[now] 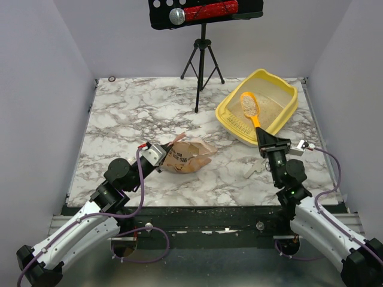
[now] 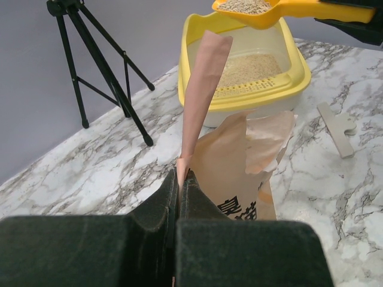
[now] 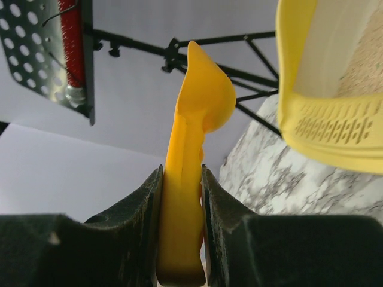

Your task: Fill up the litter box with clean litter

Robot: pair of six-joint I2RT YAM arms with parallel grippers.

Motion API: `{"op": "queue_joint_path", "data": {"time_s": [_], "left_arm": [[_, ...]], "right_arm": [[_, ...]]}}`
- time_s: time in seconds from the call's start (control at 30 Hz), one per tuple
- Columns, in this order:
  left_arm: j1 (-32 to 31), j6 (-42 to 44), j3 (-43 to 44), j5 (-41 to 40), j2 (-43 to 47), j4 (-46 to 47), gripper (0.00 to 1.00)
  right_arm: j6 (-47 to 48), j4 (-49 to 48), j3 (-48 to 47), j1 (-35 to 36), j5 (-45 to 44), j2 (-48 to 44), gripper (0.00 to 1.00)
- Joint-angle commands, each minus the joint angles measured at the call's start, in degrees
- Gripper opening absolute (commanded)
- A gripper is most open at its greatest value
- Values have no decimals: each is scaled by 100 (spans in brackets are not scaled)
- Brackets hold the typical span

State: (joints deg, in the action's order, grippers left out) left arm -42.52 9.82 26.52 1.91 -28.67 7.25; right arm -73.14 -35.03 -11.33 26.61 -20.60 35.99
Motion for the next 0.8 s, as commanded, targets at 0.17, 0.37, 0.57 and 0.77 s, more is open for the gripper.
{"op": "queue_joint_path", "data": {"time_s": [0.17, 0.37, 0.57, 0.77], "left_arm": [[-90, 2, 99, -121, 72, 523, 0], [-107, 37, 116, -139, 89, 497, 0], [-125, 63, 125, -139, 133, 471, 0], [-151, 63, 134, -147, 160, 453, 0]], "right_arm": [[1302, 21, -685, -112, -1622, 944, 0], [1821, 776, -1405, -401, -1737, 1814, 0], [2523, 2128, -2547, -1157, -833, 2772, 0], [3946, 3105, -3611, -1290, -428, 3695, 0]]}}
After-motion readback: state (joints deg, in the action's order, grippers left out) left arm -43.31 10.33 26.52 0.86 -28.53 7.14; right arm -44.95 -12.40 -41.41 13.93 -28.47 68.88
